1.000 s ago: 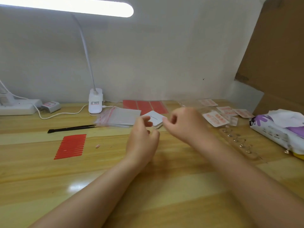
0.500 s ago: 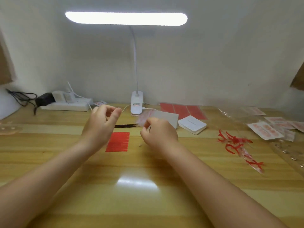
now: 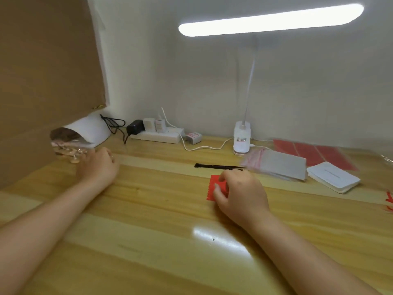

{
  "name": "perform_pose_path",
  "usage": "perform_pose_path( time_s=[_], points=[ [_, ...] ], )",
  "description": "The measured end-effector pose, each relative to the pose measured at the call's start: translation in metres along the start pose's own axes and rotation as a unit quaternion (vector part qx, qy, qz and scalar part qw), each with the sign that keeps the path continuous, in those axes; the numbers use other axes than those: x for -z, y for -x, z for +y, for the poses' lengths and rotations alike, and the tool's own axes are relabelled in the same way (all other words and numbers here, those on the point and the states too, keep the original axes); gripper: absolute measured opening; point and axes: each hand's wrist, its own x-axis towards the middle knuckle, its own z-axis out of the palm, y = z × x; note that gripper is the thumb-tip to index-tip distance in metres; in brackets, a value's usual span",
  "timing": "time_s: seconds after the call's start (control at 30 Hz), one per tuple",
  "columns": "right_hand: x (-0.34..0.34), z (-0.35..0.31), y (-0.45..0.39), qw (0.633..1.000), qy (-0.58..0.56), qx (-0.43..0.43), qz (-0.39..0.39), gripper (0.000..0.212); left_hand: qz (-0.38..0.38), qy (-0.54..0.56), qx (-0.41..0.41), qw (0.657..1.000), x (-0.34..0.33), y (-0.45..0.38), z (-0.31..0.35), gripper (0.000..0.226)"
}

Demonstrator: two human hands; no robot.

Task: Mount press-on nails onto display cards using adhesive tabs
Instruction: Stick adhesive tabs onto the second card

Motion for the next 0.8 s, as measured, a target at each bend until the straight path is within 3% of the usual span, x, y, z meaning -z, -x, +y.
perform_pose_path(
  time_s=[0.1, 0.2, 0.3, 0.47, 0.67, 0.8],
  points=[
    [0.0, 0.001, 0.0, 1.0, -0.001, -0.006, -0.003, 0.016, 0.022, -0.019, 0.089, 0.996, -0.009, -0.012, -0.01, 0.06],
    [0.0, 0.002, 0.0, 1.0, -0.002, -0.014, -0.01, 0.014, 0.021, 0.058, 0.194, 0.979, -0.014, -0.023, -0.022, 0.098],
    [-0.001, 0.003, 0.0, 1.0, -0.005, -0.019, -0.008, 0.012, 0.032, 0.105, 0.215, 0.97, -0.014, -0.036, -0.04, 0.123],
    [-0.002, 0.002, -0.001, 1.0, -0.006, -0.013, -0.017, 0.011, -0.087, 0.142, 0.199, 0.966, -0.017, -0.057, -0.066, 0.108],
    [-0.002, 0.003, -0.001, 1.0, -0.005, -0.018, -0.023, 0.011, -0.054, 0.146, 0.19, 0.969, -0.025, -0.057, -0.067, 0.083],
    [-0.002, 0.004, -0.001, 0.999, -0.005, -0.023, -0.03, 0.011, -0.078, 0.211, 0.121, 0.967, -0.028, -0.056, -0.066, 0.085]
  ],
)
